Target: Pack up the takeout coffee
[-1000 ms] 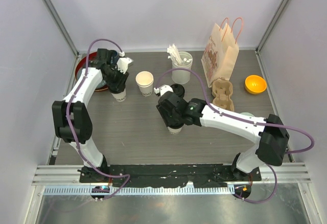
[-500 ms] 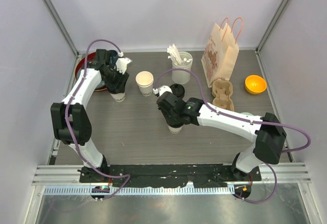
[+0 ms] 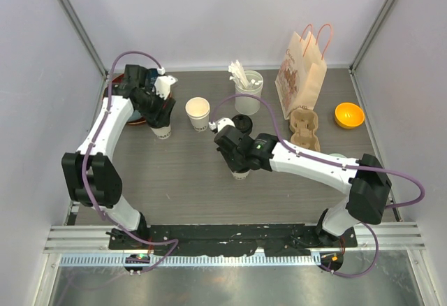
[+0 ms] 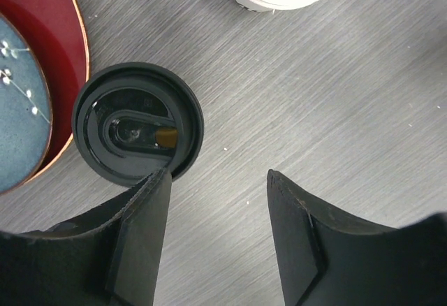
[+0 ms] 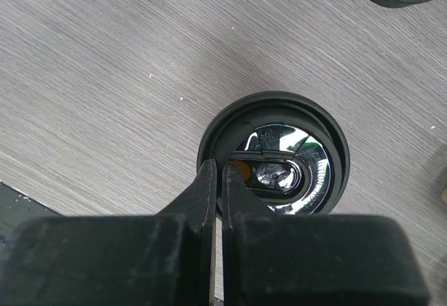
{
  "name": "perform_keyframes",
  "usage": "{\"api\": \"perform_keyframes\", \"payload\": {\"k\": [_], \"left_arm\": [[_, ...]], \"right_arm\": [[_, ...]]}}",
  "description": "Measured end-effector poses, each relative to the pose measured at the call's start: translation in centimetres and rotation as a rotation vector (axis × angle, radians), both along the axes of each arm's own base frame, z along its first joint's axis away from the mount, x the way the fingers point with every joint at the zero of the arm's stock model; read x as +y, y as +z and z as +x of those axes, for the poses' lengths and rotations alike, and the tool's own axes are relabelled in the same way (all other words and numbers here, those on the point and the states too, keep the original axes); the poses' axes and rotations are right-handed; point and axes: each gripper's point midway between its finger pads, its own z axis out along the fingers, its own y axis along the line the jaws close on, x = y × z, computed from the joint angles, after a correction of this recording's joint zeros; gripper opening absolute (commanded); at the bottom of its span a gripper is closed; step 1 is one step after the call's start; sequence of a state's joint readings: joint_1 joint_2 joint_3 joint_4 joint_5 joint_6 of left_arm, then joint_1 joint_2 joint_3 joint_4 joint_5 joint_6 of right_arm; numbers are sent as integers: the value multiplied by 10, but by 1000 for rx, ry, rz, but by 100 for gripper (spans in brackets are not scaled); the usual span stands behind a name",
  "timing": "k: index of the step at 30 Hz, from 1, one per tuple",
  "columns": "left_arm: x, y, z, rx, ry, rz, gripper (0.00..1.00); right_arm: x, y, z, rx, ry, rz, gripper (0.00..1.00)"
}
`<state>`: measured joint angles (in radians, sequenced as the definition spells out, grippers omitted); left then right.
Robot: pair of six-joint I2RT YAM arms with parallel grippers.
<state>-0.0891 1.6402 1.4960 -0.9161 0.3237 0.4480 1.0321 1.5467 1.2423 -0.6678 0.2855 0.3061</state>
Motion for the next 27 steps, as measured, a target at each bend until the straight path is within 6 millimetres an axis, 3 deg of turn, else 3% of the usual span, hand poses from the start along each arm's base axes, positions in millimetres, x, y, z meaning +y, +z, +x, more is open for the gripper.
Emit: {"api": "perform_keyframes", "payload": {"k": [5,12,15,18,24,27], "left_arm": [[-1,22,-10,-39,-4,-17,64],[1,47,-21,-99,-1,-33,65],[1,48,-25,-100,-3,-41,67],[1,44,-28,-86,-3,-46,67],[3,34,-33,-56,3,-43,68],[4,32,-35,-51,4,-42,68]], "right_arm": [[6,6,-4,16,43,14,1],[26,38,8,-28,153,63,1],[43,46,26,-42,208,75,1],[55,39,52,-28,241,77,1],[52,9,104,9,239,19,1],[54,6,120,-1,249,13,1]]}}
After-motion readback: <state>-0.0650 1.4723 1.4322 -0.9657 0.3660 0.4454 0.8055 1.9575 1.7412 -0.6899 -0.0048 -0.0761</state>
